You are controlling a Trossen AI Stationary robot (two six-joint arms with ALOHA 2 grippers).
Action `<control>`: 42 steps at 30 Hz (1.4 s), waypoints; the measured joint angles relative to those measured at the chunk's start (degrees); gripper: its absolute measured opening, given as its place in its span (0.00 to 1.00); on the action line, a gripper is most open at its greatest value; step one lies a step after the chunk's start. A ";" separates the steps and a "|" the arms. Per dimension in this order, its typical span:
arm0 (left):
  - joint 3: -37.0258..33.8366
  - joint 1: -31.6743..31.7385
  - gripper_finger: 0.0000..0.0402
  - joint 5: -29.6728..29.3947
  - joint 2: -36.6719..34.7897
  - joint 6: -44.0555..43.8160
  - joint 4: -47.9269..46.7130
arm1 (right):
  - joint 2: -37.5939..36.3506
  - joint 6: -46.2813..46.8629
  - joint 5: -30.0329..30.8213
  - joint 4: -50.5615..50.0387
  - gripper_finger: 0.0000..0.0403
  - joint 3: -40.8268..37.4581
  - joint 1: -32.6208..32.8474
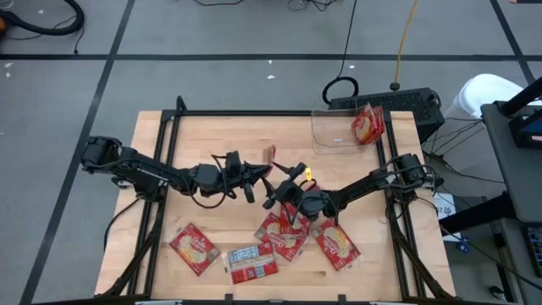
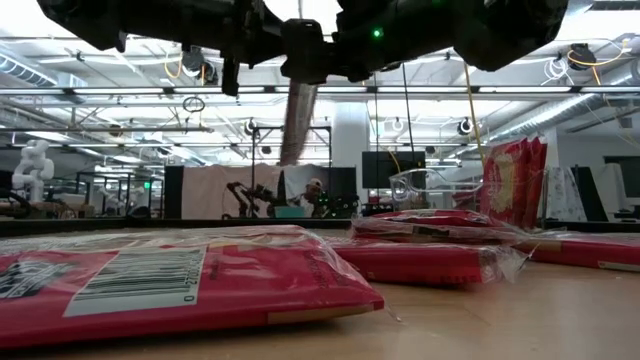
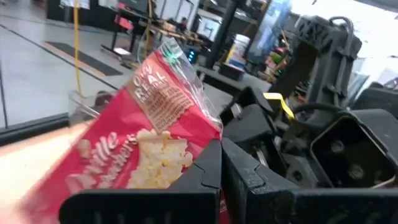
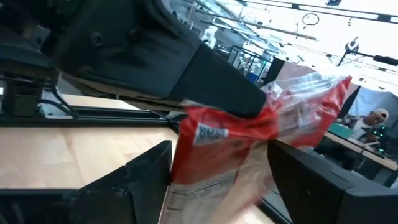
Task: Sort popcorn bags into baskets
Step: Put the red popcorn bag into the transparent bin
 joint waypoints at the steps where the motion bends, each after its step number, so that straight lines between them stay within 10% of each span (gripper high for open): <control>1: 0.00 0.01 0.01 0.09 0.00 -0.02 -0.06 | 0.01 -0.01 0.01 -0.13 0.63 0.00 -0.03; 23: -0.02 -0.75 0.18 0.18 0.00 3.04 -1.72 | -0.01 -3.74 1.66 -3.34 0.03 -0.02 0.67; 35: -0.04 -6.27 0.68 -14.61 -1.29 17.89 -0.03 | -1.06 -11.12 16.47 -5.05 0.03 -0.07 2.91; 42: -0.04 -8.32 0.77 -23.95 -1.40 19.88 -6.20 | -4.69 -17.07 28.29 -5.07 0.04 -0.07 5.32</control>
